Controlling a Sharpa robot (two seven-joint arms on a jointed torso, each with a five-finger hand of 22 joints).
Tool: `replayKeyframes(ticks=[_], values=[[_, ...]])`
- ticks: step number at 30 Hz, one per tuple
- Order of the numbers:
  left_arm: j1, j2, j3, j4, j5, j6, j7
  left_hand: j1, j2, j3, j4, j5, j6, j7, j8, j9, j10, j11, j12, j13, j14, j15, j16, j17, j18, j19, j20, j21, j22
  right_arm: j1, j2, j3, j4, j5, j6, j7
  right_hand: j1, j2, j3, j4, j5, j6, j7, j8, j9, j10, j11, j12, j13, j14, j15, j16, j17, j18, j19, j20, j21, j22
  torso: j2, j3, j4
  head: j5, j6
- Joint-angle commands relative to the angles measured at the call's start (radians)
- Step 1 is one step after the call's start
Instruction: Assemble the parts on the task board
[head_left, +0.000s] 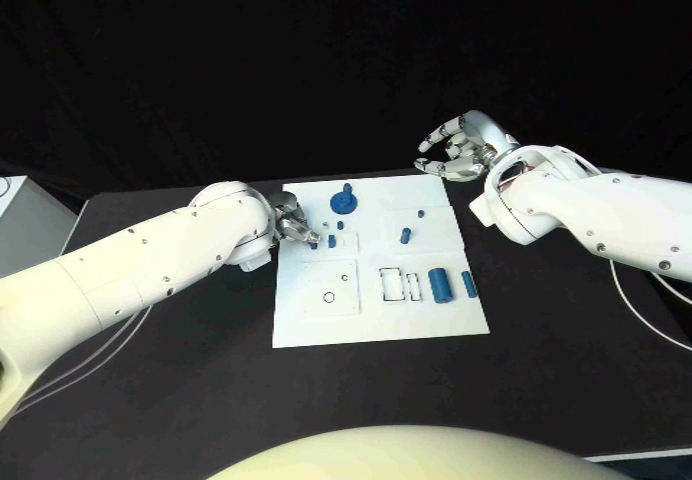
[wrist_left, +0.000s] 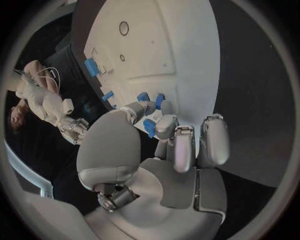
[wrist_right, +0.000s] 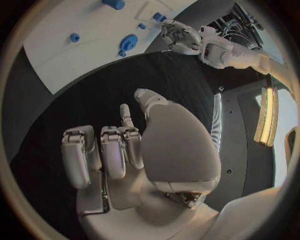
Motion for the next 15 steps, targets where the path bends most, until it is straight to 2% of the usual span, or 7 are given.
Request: replayKeyframes(ticks=[1,9,12,13,15], values=[[-0.001,-0.001,-0.001,-0.003,0.016,-0.017,0.003,-0.019,-0.006,-0.013,0.006,-0.006,0.005,-0.005,-0.006,-0.002,-0.006,-0.001,-0.004,0.001,0.092,-0.006,-0.005,0.212,-0.008,-0.002,-0.002,-0.004,-0.001,0.000,0.000,0.001,0.001,-0.008,0.003,0.006,-0.007,-0.007,0.006,-0.001,0.006,-0.006,0.001,0.005,0.002,0.082,-0.001,0.005,0.245,0.102,-0.005,0.003,0.255,-0.011,0.099,-0.004,-0.003,0.253,0.001,0.0003,-0.0006,0.000,0.000],[-0.001,-0.003,-0.001,-0.005,0.021,-0.019,-0.001,-0.023,-0.008,-0.057,0.040,-0.017,0.011,-0.006,-0.009,-0.006,-0.006,-0.002,-0.001,0.006,0.092,-0.007,-0.004,0.213,-0.008,-0.001,-0.003,-0.005,0.000,-0.001,0.000,0.001,0.001,-0.008,0.005,0.006,-0.004,-0.009,0.008,-0.003,0.008,-0.007,0.001,0.005,0.002,0.083,-0.001,0.006,0.245,0.102,-0.005,0.002,0.254,-0.011,0.099,-0.004,-0.004,0.252,0.000,-0.0004,0.0002,-0.001,-0.002],[-0.001,-0.003,-0.001,-0.005,0.022,-0.018,-0.001,-0.017,-0.009,-0.077,0.053,-0.038,0.013,-0.007,-0.011,-0.008,-0.006,-0.002,0.000,0.010,0.092,-0.008,-0.004,0.214,-0.008,0.000,-0.003,-0.006,0.000,-0.001,0.000,0.001,0.001,-0.008,0.005,0.006,-0.004,-0.009,0.008,-0.003,0.008,-0.007,0.001,0.005,0.002,0.083,-0.001,0.006,0.245,0.102,-0.005,0.002,0.254,-0.011,0.099,-0.004,-0.004,0.252,0.000,-0.0004,0.0006,-0.001,-0.003],[-0.001,-0.003,-0.001,-0.005,0.023,-0.018,-0.002,-0.010,-0.007,-0.088,0.061,-0.061,0.015,-0.007,-0.012,-0.010,-0.006,-0.003,0.001,0.012,0.093,-0.008,-0.004,0.215,-0.008,0.000,-0.004,-0.007,0.000,-0.001,0.000,0.001,0.001,-0.008,0.005,0.006,-0.004,-0.009,0.008,-0.003,0.008,-0.007,0.001,0.005,0.002,0.083,-0.001,0.006,0.245,0.102,-0.005,0.002,0.254,-0.011,0.099,-0.004,-0.004,0.252,0.000,-0.0004,0.0005,-0.001,-0.004],[-0.001,-0.004,-0.001,-0.005,0.025,-0.018,-0.002,-0.001,-0.008,-0.099,0.071,-0.083,0.016,-0.008,-0.014,-0.011,-0.006,-0.003,0.001,0.013,0.093,-0.009,-0.004,0.215,-0.008,0.000,-0.004,-0.007,-0.001,-0.001,0.000,0.001,0.001,-0.008,0.006,0.006,-0.004,-0.009,0.008,-0.003,0.008,-0.007,0.001,0.005,0.002,0.083,-0.001,0.006,0.245,0.102,-0.005,0.002,0.254,-0.011,0.099,-0.004,-0.004,0.252,0.000,-0.0007,0.0007,-0.001,-0.004]])
